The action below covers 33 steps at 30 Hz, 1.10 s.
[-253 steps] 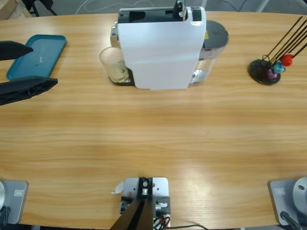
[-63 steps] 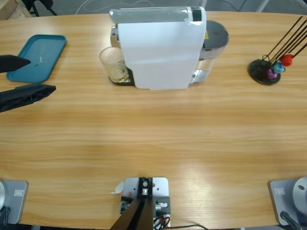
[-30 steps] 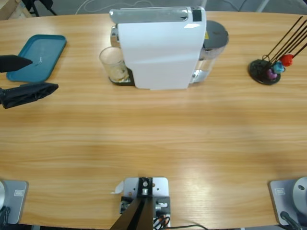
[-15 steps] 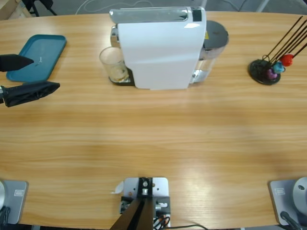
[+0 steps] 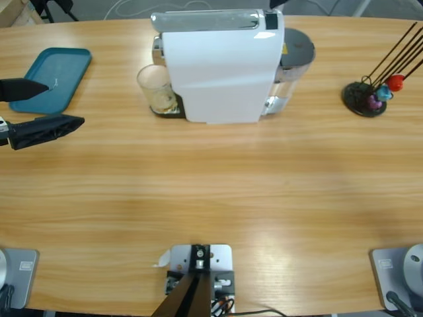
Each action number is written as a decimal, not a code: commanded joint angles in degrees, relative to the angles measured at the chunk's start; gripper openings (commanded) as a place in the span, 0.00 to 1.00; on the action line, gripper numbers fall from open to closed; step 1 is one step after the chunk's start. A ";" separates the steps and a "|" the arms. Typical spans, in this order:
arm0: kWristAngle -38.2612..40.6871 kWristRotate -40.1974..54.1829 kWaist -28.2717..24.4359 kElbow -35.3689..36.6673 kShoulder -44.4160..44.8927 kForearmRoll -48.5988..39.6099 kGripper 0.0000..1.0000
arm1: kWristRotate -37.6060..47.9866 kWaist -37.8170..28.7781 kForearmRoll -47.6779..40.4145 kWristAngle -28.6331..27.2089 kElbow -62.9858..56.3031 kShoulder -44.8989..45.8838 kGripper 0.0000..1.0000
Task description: Pour coffee
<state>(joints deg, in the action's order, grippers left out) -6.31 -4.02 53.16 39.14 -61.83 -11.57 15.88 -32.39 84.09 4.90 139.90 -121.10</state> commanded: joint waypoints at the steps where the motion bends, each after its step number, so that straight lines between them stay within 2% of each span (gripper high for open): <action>1: -0.20 -0.55 -0.34 -2.05 -2.10 0.85 1.00 | -0.76 0.75 0.37 -0.85 -0.98 -3.62 0.00; 23: -0.11 -1.16 -0.34 -2.58 -2.68 1.03 1.00 | -1.43 0.71 0.87 -2.07 -1.86 -3.71 0.00; 26: -0.11 -1.11 -0.34 -2.49 -2.51 1.03 1.00 | -2.34 0.64 0.81 -1.86 4.61 -0.60 0.00; 28: -0.11 -1.13 -0.34 -2.40 -2.28 1.13 1.00 | -3.31 0.13 1.22 0.52 11.15 3.41 0.00; 29: -0.11 -1.15 -0.34 -2.33 -2.14 1.29 1.00 | -3.25 -0.27 1.25 1.18 11.80 5.87 0.20; 31: -0.11 -1.16 -0.34 -2.02 -2.07 1.62 1.00 | -3.82 -1.47 1.60 0.29 9.78 10.34 0.81; 32: -0.11 -1.16 -0.34 -1.68 -2.16 1.64 1.00 | -3.92 -2.21 1.60 -0.77 6.91 12.25 0.98; 33: -0.04 -1.16 -0.34 -1.35 -2.21 1.64 1.00 | -3.87 -2.74 1.57 -1.87 2.34 14.17 1.00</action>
<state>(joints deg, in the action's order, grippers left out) -6.31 -4.46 53.16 38.51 -62.59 -11.10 13.42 -32.42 84.36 4.88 148.43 -119.32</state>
